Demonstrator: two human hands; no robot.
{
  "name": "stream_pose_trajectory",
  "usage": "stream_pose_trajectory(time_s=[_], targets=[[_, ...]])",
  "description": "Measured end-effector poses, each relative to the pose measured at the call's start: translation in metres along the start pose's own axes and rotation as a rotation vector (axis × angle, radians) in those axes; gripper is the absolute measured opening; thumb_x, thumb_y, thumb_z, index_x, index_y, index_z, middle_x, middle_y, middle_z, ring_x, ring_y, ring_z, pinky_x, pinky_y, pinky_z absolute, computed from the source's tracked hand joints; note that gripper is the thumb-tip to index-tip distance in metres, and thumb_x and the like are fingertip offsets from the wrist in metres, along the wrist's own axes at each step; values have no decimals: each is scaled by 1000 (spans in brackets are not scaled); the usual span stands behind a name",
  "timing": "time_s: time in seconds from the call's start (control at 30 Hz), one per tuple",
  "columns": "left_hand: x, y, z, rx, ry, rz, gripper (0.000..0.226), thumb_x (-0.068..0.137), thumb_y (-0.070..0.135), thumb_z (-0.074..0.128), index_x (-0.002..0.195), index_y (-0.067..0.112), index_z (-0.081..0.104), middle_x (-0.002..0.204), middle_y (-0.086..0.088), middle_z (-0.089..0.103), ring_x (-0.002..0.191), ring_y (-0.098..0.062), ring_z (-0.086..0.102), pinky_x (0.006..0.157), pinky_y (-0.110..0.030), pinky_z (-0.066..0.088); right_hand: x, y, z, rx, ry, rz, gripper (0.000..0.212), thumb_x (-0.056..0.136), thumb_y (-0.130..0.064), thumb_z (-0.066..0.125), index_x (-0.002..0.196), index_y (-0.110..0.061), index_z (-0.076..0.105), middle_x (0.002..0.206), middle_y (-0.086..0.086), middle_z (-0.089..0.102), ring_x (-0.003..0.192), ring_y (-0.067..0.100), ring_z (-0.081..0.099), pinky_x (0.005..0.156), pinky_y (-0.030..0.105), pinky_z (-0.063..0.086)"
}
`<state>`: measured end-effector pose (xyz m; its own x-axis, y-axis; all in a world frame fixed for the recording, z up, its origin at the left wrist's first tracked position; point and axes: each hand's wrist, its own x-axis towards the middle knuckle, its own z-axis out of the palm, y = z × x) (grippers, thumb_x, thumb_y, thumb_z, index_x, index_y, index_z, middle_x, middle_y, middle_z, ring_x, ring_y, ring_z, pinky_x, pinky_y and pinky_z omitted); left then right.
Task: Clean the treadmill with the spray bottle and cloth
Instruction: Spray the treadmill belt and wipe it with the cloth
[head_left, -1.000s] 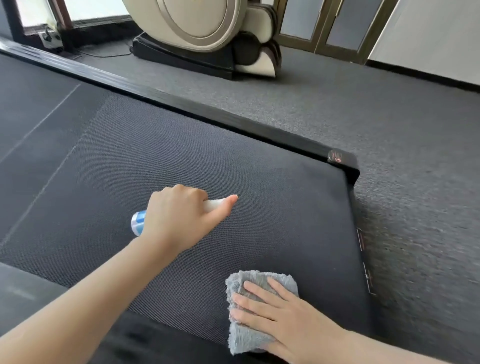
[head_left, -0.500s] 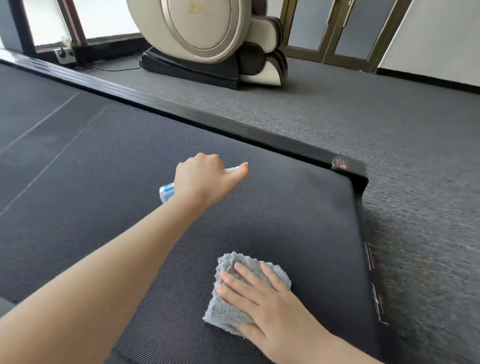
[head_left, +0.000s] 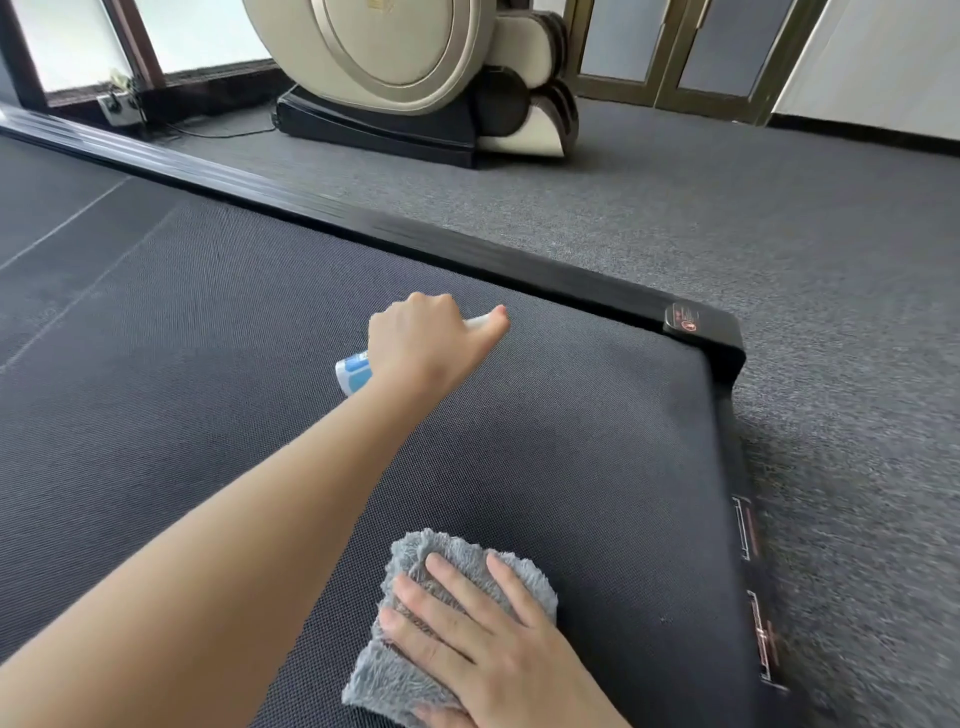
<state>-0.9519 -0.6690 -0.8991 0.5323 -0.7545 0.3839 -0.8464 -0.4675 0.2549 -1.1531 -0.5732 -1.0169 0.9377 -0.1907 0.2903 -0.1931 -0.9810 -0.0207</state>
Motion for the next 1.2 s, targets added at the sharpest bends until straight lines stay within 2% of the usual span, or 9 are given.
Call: stream_pose_trajectory(time_s=[0.07,0.13,0.27,0.37,0.5,0.6,0.83,0.97,1.2], targets=[[-1,-3,4,47,7,9,65,86,65,36,66,9,61,80,-17,67,82,-36,62,65,-33,32,0,-1,-1,32,13,20,52,99,-55,18,135,-35,50,143,-12,47,135,12,40,101,42,40],[-8,-14,6,93,0,24,65,87,63,35,68,8,66,74,-16,65,78,-36,62,64,-32,32,1,-1,-2,52,19,31,51,99,-54,19,135,-36,50,143,-13,47,136,11,39,100,41,40],[-21,-39,-1,74,-38,-5,60,85,59,37,54,10,50,54,-7,43,65,-32,49,62,-32,31,2,2,-6,-13,-15,-31,50,97,-54,26,140,-33,43,148,-11,41,139,14,34,102,43,36],[-31,-55,-8,72,-55,51,65,84,67,35,50,13,45,57,-7,47,62,-30,48,62,-32,34,-1,4,-9,-24,-25,-53,57,91,-55,38,143,-30,40,151,-9,36,141,15,29,105,45,31],[-50,-72,-13,94,-45,101,72,76,76,22,46,13,40,51,-6,47,58,-31,54,59,-32,38,-1,0,-15,25,-77,-32,58,92,-53,40,145,-30,37,153,-10,32,143,14,25,108,45,26],[-58,-80,-20,58,-9,86,67,70,73,15,43,15,33,46,-4,40,56,-32,54,58,-32,38,-1,-3,-22,63,-132,-4,58,94,-51,38,147,-30,32,154,-11,28,145,13,19,110,45,20],[-67,-82,-30,61,-6,109,65,68,70,14,43,15,35,47,-5,42,58,-32,53,58,-31,31,-1,-6,-31,141,-224,54,54,99,-47,27,151,-32,19,158,-15,15,147,9,4,113,42,6],[-75,-82,-34,46,-30,90,71,69,75,13,44,13,37,52,-9,48,61,-34,55,60,-33,34,1,-6,-34,179,-251,36,55,99,-46,25,151,-32,16,158,-16,9,146,7,-4,116,41,-4],[-77,-75,-39,81,-33,84,70,76,72,24,46,12,39,52,-8,46,60,-31,51,61,-33,35,0,-7,-36,195,-249,37,54,100,-46,23,151,-31,14,158,-15,7,146,6,-6,116,40,-6]])
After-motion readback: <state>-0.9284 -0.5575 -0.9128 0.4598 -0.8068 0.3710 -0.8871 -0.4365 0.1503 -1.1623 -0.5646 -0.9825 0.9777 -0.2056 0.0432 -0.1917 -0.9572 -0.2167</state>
